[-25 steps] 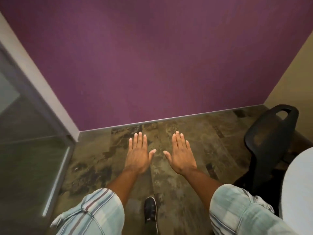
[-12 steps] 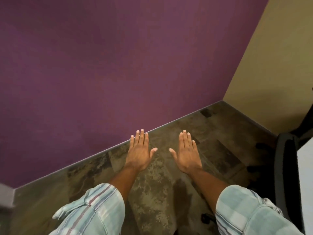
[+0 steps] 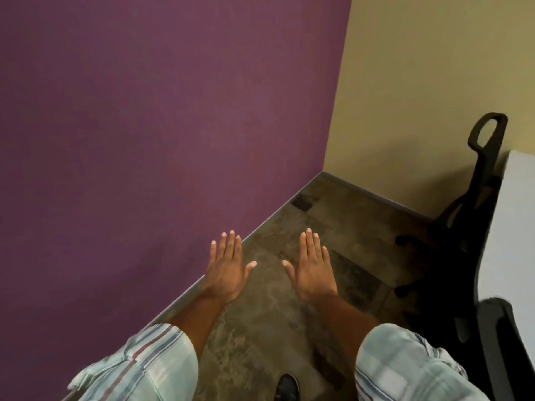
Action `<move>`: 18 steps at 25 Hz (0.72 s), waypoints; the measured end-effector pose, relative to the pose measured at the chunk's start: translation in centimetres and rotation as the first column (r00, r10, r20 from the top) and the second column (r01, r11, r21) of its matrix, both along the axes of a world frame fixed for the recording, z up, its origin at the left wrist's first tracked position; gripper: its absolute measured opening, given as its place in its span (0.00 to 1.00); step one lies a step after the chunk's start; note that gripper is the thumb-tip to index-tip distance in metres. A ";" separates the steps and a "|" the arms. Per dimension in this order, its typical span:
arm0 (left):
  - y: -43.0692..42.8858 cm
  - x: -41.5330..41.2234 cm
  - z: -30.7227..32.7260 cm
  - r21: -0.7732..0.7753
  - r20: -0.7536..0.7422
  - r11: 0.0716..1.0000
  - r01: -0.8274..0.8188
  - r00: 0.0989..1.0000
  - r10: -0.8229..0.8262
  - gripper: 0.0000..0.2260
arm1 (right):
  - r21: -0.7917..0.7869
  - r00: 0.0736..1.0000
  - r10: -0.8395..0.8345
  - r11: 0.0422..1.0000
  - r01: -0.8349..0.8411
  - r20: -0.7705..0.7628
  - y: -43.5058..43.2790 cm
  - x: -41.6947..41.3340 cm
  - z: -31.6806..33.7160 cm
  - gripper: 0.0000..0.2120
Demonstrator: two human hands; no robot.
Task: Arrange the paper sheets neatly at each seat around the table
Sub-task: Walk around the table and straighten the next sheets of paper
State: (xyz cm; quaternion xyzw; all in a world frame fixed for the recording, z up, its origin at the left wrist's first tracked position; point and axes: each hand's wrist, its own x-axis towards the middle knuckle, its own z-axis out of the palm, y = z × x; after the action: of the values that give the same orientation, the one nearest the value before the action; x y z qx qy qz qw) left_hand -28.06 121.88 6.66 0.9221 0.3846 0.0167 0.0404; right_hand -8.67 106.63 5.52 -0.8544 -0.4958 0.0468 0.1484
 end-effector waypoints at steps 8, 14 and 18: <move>10.1 25.2 0.2 -0.007 -0.004 0.969 0.245 0.969 -0.245 0.39 | -0.015 0.964 -0.266 0.964 0.266 0.005 5.3 20.2 0.1 0.43; 13.1 44.8 -0.9 -0.002 0.001 0.861 0.508 0.861 -0.508 0.38 | -0.047 0.858 -0.513 0.857 0.513 0.008 6.7 34.5 -0.9 0.44; 13.0 58.1 -1.4 -0.021 -0.008 0.727 0.687 0.727 -0.687 0.39 | -0.072 0.732 -0.682 0.730 0.679 -0.010 6.3 43.2 -1.0 0.44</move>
State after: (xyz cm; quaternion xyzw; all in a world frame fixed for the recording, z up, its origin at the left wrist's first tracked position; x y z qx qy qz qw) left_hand 30.06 134.87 5.23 0.9986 0.0169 -0.0095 0.0486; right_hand 34.54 112.94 4.48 -0.9798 -0.1445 0.0200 0.1370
